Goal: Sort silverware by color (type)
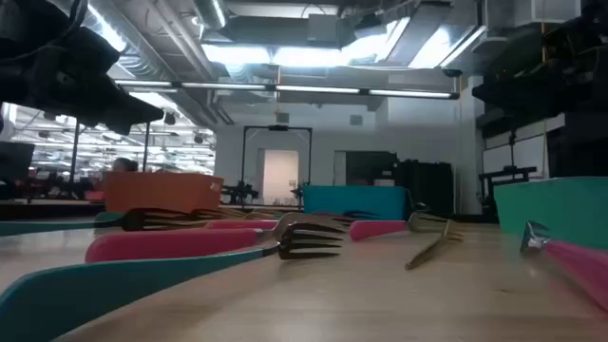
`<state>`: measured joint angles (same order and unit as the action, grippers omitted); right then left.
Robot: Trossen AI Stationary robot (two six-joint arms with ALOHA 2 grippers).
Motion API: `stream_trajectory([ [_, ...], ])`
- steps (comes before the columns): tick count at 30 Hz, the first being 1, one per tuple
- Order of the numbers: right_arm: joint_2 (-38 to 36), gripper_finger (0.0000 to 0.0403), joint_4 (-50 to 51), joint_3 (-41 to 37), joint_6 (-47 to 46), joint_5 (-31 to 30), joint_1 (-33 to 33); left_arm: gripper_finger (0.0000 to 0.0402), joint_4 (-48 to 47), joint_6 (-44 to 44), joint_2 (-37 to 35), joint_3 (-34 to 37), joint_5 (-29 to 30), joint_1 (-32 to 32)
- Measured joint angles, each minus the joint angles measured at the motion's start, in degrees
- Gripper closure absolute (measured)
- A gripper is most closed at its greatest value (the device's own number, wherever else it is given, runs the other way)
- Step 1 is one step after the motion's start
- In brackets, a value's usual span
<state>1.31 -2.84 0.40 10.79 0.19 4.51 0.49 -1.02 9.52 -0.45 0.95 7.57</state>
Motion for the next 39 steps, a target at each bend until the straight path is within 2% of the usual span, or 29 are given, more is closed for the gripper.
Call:
stream_trajectory([
  [33,0.0,0.0320,0.0,0.0,0.0,-0.2,0.0,0.0401,0.0,0.0,0.0,0.0,0.0,0.0],
  [39,0.0,0.0320,-0.1,0.0,0.0,-6.1,0.0,0.0401,0.0,0.0,0.0,0.0,0.0,0.0],
])
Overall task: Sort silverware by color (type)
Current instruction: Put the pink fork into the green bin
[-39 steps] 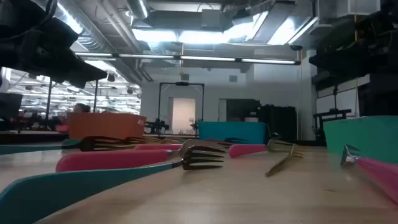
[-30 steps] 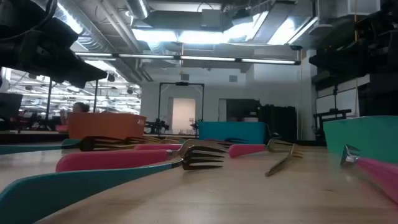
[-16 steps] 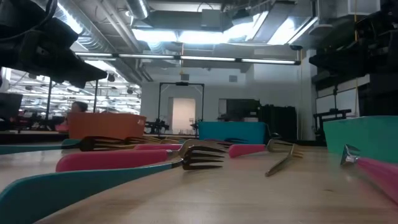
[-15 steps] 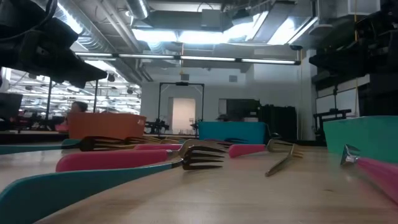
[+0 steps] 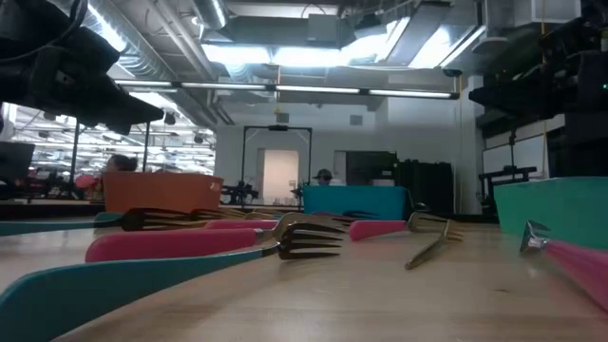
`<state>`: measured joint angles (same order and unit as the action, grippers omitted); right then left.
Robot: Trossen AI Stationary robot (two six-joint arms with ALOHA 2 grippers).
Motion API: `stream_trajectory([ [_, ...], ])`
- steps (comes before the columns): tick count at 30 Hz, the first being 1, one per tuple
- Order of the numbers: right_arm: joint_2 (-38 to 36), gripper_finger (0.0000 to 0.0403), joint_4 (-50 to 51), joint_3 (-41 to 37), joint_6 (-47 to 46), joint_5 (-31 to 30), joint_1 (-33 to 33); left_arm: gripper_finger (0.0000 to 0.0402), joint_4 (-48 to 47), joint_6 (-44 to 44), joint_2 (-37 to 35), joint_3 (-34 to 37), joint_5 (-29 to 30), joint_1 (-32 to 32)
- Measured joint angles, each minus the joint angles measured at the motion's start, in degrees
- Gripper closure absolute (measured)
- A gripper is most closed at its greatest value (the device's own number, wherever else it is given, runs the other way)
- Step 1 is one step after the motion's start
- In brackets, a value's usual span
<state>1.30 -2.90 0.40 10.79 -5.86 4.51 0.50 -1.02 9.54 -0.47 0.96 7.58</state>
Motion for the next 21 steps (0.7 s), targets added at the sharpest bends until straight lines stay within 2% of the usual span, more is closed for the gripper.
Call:
stream_trajectory([
  [6,0.0,0.0320,-0.2,0.0,0.0,-4.2,0.0,0.0401,0.0,0.0,0.0,0.0,0.0,0.0],
  [21,0.0,0.0320,-0.1,0.0,-1.4,-3.5,0.0,0.0401,0.0,0.0,0.0,0.0,0.0,0.0],
])
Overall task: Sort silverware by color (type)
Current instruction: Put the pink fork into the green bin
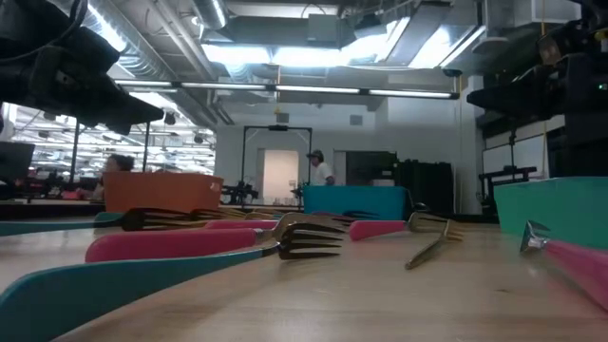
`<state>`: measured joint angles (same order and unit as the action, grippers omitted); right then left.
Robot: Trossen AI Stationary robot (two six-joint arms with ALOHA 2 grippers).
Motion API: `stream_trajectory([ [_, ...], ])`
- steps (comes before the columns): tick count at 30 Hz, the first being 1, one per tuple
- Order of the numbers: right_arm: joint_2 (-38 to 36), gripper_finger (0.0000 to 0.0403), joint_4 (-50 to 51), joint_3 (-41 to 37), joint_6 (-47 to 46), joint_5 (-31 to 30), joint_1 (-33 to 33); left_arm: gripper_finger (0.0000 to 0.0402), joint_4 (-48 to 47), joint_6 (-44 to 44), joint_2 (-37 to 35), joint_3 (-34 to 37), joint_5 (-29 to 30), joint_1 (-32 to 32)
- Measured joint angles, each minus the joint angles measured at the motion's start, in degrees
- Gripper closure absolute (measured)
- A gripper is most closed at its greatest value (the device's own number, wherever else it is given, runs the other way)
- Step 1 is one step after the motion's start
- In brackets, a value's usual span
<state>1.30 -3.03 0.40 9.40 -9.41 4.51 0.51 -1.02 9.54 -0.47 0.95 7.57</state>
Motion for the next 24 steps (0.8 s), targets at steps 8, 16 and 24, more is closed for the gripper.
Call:
stream_trajectory([
  [8,0.0,0.0320,-0.2,0.0,-11.0,1.4,0.0,0.0401,0.0,0.0,0.0,0.0,0.0,0.0],
  [16,0.0,0.0281,-9.7,0.0,-19.5,1.0,0.0,0.0401,0.0,0.0,0.0,0.0,0.0,0.0],
  [24,1.5,0.0211,-23.6,0.9,-21.5,6.0,0.0,0.0401,0.0,0.0,0.0,0.0,0.0,0.0],
])
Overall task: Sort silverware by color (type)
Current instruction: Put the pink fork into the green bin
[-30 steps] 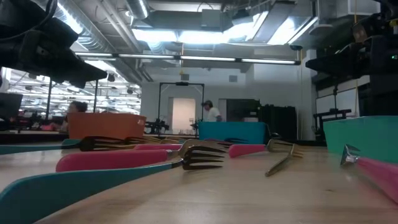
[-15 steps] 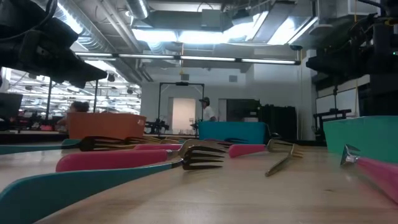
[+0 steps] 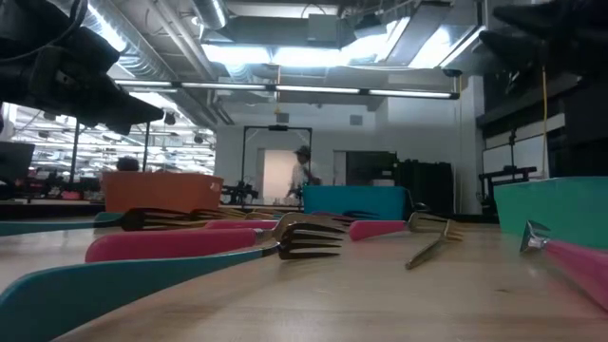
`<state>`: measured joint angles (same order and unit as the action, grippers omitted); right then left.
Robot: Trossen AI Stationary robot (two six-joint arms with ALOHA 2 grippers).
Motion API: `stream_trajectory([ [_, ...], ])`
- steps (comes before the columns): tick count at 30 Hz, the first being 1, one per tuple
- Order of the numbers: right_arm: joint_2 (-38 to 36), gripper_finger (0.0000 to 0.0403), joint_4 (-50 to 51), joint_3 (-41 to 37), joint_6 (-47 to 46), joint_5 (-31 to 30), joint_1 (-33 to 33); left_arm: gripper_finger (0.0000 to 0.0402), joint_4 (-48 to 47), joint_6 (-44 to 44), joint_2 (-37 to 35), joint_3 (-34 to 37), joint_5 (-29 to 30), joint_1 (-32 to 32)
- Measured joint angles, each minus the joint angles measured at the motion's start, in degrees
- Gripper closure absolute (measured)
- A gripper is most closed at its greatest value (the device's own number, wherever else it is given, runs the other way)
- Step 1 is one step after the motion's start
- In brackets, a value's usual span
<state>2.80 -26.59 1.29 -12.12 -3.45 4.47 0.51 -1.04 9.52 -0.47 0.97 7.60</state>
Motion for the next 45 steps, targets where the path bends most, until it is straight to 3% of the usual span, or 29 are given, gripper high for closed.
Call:
stream_trajectory([
  [6,9.2,0.0203,6.4,8.4,2.5,-0.5,0.0,0.0401,0.0,0.0,0.0,0.0,0.0,0.0],
  [13,27.6,0.0203,14.8,21.9,10.6,0.0,0.0,0.0401,0.0,0.0,0.0,0.0,0.0,0.0],
  [27,62.8,0.0203,42.8,48.0,25.6,0.0,0.0,0.0401,0.0,0.0,0.0,0.0,0.0,0.0],
  [35,77.3,0.0203,52.2,55.0,31.2,0.1,0.0,0.0401,0.0,0.0,0.0,0.0,0.0,0.0],
  [45,87.7,0.0203,54.2,55.6,35.0,4.1,0.0,0.0401,0.0,0.0,0.0,0.0,0.0,0.0],
])
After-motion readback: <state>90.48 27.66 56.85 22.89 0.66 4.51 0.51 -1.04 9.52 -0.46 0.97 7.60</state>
